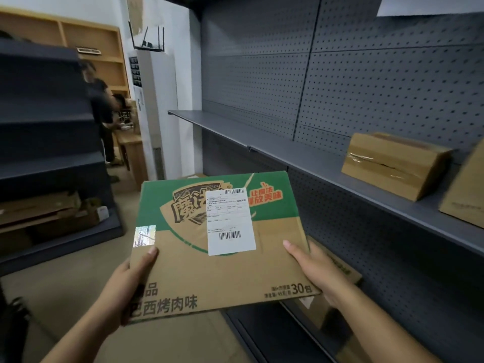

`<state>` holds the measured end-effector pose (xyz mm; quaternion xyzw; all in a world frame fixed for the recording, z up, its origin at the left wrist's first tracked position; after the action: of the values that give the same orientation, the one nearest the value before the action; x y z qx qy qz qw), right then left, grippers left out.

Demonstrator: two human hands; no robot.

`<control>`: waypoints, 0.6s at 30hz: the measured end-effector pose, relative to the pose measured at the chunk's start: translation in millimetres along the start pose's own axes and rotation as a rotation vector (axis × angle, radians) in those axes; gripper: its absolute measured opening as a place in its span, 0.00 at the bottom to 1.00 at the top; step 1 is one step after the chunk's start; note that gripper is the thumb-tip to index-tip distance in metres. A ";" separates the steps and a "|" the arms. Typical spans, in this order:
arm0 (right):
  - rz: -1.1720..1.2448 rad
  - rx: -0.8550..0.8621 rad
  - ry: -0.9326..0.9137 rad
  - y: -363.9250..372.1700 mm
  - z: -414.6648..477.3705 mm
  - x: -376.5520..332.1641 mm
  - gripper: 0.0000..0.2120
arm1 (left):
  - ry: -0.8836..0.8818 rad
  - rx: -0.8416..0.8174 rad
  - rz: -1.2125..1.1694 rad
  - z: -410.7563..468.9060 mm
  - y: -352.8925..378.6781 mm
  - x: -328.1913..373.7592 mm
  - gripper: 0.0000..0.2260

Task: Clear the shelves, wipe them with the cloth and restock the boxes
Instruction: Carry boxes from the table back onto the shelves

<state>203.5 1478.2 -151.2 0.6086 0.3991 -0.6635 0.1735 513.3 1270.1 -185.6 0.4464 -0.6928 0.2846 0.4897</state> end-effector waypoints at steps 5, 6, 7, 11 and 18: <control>-0.007 0.001 -0.043 29.2 50.1 -27.8 0.13 | 0.076 0.020 -0.001 42.1 -25.2 31.9 0.18; -0.007 0.004 -0.048 36.1 58.7 -32.4 0.13 | 0.087 0.019 -0.002 51.9 -30.6 39.2 0.18; -0.002 0.009 -0.053 42.6 67.0 -36.9 0.12 | 0.095 0.014 -0.001 62.0 -36.1 47.0 0.18; 0.010 0.049 -0.081 63.8 98.5 -60.2 0.13 | 0.127 -0.018 -0.001 104.3 -53.6 82.8 0.17; 0.032 0.164 -0.136 82.7 133.1 -113.3 0.11 | 0.209 -0.099 0.049 166.6 -69.9 153.5 0.19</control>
<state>196.2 1299.3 -78.3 0.5805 0.3213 -0.7309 0.1604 486.5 1048.7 -105.2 0.3722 -0.6619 0.3070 0.5737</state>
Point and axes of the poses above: each hand's wrist, its own z-axis towards the middle knuckle, its own y-axis out of the palm, x = y × z, the point moved 7 cm from there along z, towards the middle knuckle, and after that the axes turned 4 degrees about -y, right-handed, at the moved point
